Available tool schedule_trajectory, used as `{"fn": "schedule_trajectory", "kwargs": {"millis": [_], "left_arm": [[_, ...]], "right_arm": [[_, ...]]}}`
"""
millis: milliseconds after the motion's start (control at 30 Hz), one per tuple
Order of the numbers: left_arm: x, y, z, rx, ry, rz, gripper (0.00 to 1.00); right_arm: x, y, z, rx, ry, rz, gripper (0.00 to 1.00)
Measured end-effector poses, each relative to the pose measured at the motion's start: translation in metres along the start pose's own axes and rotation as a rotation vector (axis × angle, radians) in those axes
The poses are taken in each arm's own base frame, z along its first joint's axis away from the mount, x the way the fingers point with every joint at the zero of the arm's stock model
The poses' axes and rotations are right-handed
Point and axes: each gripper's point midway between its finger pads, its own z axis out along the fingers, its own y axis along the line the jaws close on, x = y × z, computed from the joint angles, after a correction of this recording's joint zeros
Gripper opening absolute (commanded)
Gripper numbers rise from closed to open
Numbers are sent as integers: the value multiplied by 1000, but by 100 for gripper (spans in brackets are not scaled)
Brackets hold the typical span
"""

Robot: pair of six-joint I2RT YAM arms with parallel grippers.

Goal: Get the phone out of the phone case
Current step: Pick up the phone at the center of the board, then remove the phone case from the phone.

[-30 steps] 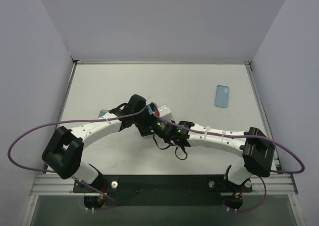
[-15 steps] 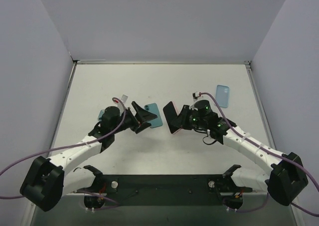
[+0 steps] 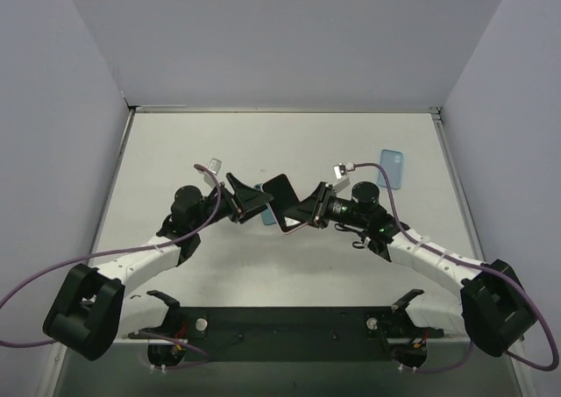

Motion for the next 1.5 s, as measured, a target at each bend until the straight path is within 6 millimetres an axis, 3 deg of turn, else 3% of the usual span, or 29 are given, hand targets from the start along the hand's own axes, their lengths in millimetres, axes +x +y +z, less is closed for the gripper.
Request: {"fn": "schedule_trajectory", "kwargs": {"millis": [133, 433, 733, 867, 900, 1000, 1033, 1167, 1200, 1267, 1367, 1500], "left_arm": [[5, 3, 1, 12, 23, -32, 80], [-2, -21, 0, 119, -2, -30, 68], [-2, -13, 3, 107, -9, -80, 56], [-4, -12, 3, 103, -19, -89, 33], [-5, -12, 3, 101, -22, -95, 20], [-8, -14, 3, 109, -29, -118, 0], [-8, -16, 3, 114, -30, -127, 0], [-10, -15, 2, 108, -36, -138, 0], [-12, -12, 2, 97, -43, -140, 0], [-19, -8, 0, 75, -70, -150, 0], [-30, -6, -6, 56, -119, -150, 0], [-38, -9, -12, 55, -152, -144, 0]], "right_arm": [[-1, 4, 6, -40, 4, 39, 0], [11, 11, 17, -100, 50, 88, 0], [24, 17, 33, -156, 80, 136, 0], [28, 23, 35, -177, 85, 127, 0], [28, 25, 35, -186, 83, 123, 0], [27, 25, 36, -197, 79, 129, 0], [26, 26, 37, -203, 78, 129, 0], [26, 26, 37, -202, 76, 136, 44], [26, 23, 37, -190, 73, 137, 50], [29, 9, 33, -145, 63, 145, 56], [28, -6, 20, -87, 25, 151, 57], [16, 2, 4, -93, -42, 128, 56]]}}
